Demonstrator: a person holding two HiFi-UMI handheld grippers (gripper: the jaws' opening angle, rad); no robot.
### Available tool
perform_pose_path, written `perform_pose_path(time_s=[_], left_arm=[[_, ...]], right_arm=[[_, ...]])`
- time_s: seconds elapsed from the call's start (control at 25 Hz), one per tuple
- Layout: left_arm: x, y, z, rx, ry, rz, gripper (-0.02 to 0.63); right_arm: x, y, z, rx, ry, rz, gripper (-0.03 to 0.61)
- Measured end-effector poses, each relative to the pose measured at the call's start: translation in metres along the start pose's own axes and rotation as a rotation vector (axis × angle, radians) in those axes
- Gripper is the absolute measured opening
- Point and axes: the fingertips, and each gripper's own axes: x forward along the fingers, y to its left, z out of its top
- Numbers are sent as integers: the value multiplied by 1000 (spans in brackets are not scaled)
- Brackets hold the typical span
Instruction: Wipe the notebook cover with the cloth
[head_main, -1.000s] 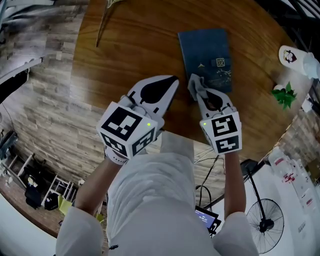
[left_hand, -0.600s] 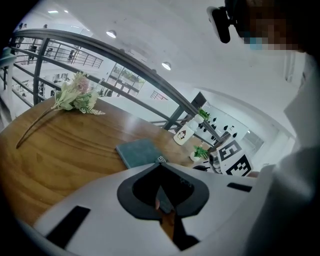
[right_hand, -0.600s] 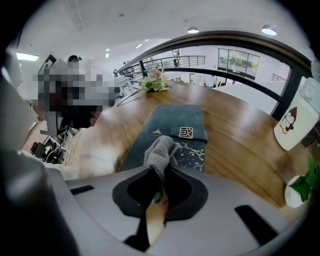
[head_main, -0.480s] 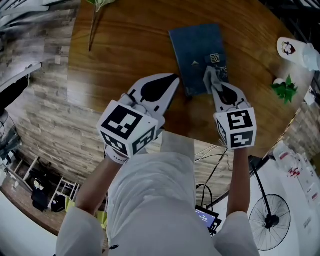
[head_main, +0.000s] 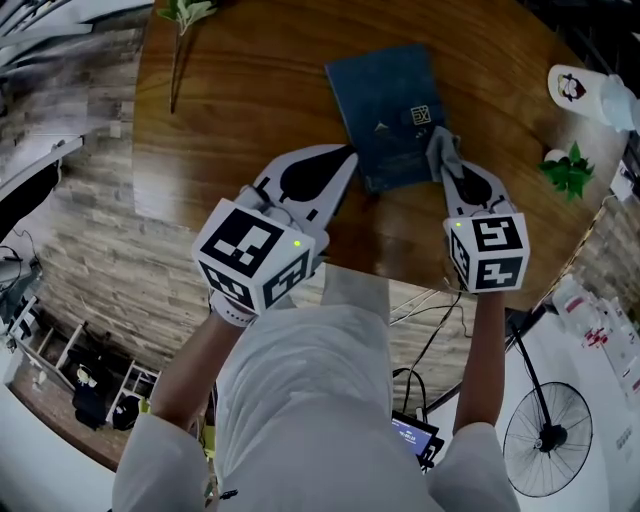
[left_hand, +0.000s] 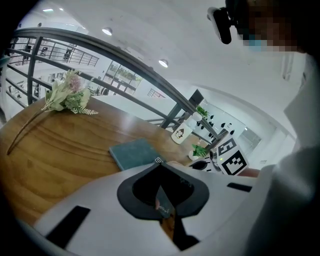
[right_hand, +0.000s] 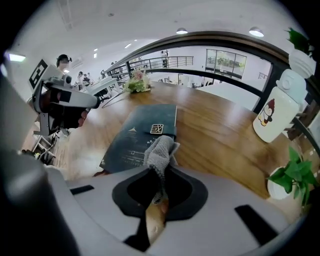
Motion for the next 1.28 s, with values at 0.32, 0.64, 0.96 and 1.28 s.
perform_pose_path(time_s=[0.32, 0.64, 0.96, 1.28], left_arm=[[0, -3, -1, 6, 6, -7, 18], [-9, -5, 11, 27, -6, 1, 18], [-20, -19, 27, 51, -22, -4, 18], [-47, -36, 42, 28, -56, 10, 18]], right_arm=[[-3, -10, -4, -6, 16, -46, 32], [-21, -27, -20, -45, 77, -206, 32], [-45, -13, -3, 76, -32, -158, 32], [-73, 12, 26, 131, -111, -105, 32]])
